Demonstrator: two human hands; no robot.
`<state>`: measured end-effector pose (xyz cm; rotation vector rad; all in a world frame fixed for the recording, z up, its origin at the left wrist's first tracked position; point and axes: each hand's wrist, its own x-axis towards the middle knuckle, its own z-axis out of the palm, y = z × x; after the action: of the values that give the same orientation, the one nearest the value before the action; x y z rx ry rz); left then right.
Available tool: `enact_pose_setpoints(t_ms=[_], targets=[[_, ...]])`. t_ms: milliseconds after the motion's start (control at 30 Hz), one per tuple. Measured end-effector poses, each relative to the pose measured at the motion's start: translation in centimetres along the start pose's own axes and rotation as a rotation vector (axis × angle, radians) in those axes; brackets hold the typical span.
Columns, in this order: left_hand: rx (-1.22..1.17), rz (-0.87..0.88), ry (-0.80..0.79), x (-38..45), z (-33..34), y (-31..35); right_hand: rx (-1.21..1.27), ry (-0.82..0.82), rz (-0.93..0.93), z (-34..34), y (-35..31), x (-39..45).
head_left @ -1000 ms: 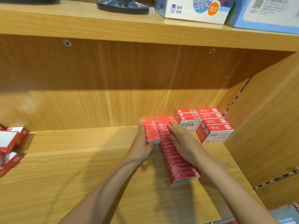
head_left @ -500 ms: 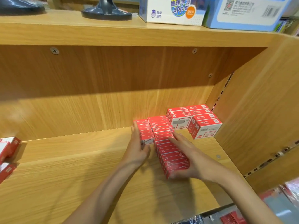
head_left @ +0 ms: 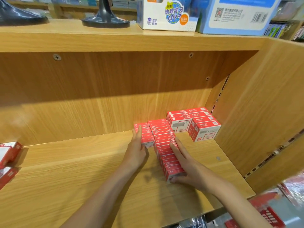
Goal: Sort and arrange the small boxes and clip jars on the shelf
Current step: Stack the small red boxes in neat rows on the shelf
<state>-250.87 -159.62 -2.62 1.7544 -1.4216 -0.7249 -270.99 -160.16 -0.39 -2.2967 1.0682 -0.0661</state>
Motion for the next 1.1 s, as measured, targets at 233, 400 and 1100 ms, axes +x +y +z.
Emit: enact_pose_setpoints(t_ms=[233,400,1100], targets=[[0.006,0.099,0.218,-1.6,0.4,0.2,0.12,0.038,-0.029,-0.5,-0.3,-0.1],[-0.156,0.156,0.126,-5.1,2.4,0.3,0.596,0.064,0.05,-2.2,-0.8,0.4],[-0.241,0.04,-0.001,-6.3,4.2,0.4,0.834,0.052,0.071,-1.3,0.2,0.6]])
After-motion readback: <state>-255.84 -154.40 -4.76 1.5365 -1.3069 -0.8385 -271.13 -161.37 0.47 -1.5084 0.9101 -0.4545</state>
